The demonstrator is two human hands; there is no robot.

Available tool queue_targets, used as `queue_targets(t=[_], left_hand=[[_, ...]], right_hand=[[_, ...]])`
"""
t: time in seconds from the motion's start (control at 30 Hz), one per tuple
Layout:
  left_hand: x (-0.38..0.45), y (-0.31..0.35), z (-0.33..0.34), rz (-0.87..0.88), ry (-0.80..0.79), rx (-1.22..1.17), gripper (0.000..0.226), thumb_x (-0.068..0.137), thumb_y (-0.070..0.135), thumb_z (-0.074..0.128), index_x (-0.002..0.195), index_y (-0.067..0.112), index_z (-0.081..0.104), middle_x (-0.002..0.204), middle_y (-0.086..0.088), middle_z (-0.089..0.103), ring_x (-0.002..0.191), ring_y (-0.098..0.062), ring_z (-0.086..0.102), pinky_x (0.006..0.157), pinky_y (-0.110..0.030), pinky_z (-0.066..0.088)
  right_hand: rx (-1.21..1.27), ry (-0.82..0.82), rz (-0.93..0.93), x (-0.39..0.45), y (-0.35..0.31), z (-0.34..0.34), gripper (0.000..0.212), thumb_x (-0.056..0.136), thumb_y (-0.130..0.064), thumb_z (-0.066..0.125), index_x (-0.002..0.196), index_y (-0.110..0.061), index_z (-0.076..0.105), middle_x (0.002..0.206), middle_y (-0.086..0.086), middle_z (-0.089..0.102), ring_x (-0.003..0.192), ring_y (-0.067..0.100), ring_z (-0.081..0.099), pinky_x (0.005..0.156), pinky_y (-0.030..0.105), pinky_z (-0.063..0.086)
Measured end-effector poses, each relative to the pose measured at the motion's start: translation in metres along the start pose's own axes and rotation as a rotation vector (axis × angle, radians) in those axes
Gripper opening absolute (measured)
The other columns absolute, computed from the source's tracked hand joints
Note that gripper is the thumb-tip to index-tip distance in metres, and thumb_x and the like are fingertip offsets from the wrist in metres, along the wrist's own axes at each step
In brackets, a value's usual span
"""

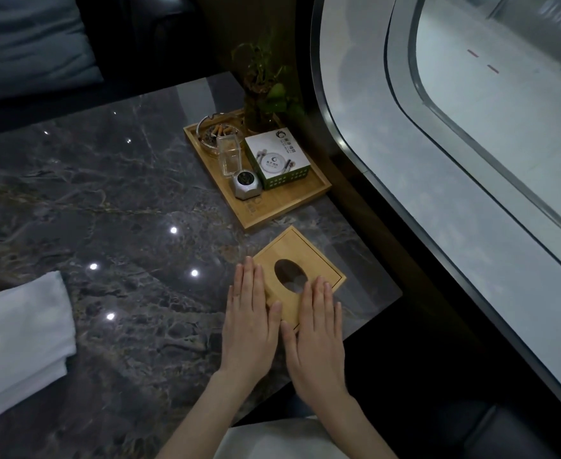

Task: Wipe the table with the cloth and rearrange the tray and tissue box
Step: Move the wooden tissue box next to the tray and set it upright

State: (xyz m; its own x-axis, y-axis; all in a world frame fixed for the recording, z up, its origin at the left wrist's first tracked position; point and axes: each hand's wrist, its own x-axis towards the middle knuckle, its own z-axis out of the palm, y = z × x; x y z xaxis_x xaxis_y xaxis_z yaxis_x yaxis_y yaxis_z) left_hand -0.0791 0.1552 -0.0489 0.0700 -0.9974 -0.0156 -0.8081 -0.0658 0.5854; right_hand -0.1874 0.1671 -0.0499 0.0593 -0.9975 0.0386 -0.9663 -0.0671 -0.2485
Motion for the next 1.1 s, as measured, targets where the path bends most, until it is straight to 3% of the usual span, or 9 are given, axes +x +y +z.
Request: queue_targets(t=[0.23,0.37,0.5,0.73,0.9,1.1], left_hand=[[0.03,0.002,0.001,0.044,-0.018,0.027,0.065,0.09,0.053,-0.002,0.143,0.016,-0.006,0.154,0.002,-0.013,0.141,-0.005,-0.019,0.116,-0.032,-0.001],[0.051,0.007,0.0,0.072,-0.034,0.041,0.061,0.092,0.047,0.009,0.142,0.016,-0.008,0.153,0.002,-0.013,0.141,-0.008,-0.016,0.116,-0.031,-0.002],[0.064,0.013,-0.001,0.072,-0.04,0.03,0.059,0.091,0.045,0.009,0.139,0.018,-0.011,0.151,0.005,-0.016,0.14,-0.008,-0.016,0.114,-0.028,-0.005],[0.085,0.016,0.001,0.082,-0.054,0.022,0.059,0.09,0.045,0.009,0.139,0.019,-0.011,0.15,0.007,-0.018,0.139,-0.005,-0.017,0.115,-0.027,-0.002],[0.103,0.022,0.003,0.096,-0.071,0.025,0.058,0.089,0.046,0.007,0.138,0.02,-0.012,0.15,0.007,-0.017,0.139,-0.006,-0.017,0.114,-0.026,-0.003],[0.12,0.029,0.007,0.128,-0.076,0.035,0.057,0.091,0.043,0.011,0.139,0.021,-0.011,0.15,0.007,-0.016,0.139,-0.006,-0.017,0.114,-0.027,-0.006]], right_hand=[[0.014,0.017,0.021,0.024,0.002,0.0,0.064,0.097,-0.049,0.007,0.146,-0.01,0.012,0.154,0.005,0.006,0.142,0.008,-0.016,0.114,0.031,-0.006],[-0.004,0.038,0.046,0.043,0.004,-0.003,0.065,0.097,-0.049,0.007,0.144,-0.005,0.018,0.152,0.007,0.015,0.141,0.013,0.003,0.113,0.032,-0.003],[-0.014,0.044,0.051,0.056,0.007,-0.003,0.065,0.097,-0.049,0.008,0.144,-0.006,0.022,0.152,0.008,0.02,0.141,0.016,0.008,0.113,0.033,-0.001],[0.01,0.061,0.067,0.073,0.012,0.001,0.063,0.097,-0.048,0.015,0.146,-0.008,0.016,0.153,0.005,0.01,0.143,0.01,-0.009,0.115,0.033,-0.004],[0.014,0.058,0.085,0.088,0.015,0.0,0.062,0.097,-0.046,0.016,0.146,-0.008,0.015,0.154,0.007,0.013,0.143,0.015,0.003,0.115,0.034,-0.002],[0.029,0.033,0.117,0.101,0.021,-0.001,0.064,0.096,-0.05,0.006,0.147,-0.01,0.008,0.154,0.004,0.001,0.143,0.012,-0.005,0.115,0.035,-0.005]])
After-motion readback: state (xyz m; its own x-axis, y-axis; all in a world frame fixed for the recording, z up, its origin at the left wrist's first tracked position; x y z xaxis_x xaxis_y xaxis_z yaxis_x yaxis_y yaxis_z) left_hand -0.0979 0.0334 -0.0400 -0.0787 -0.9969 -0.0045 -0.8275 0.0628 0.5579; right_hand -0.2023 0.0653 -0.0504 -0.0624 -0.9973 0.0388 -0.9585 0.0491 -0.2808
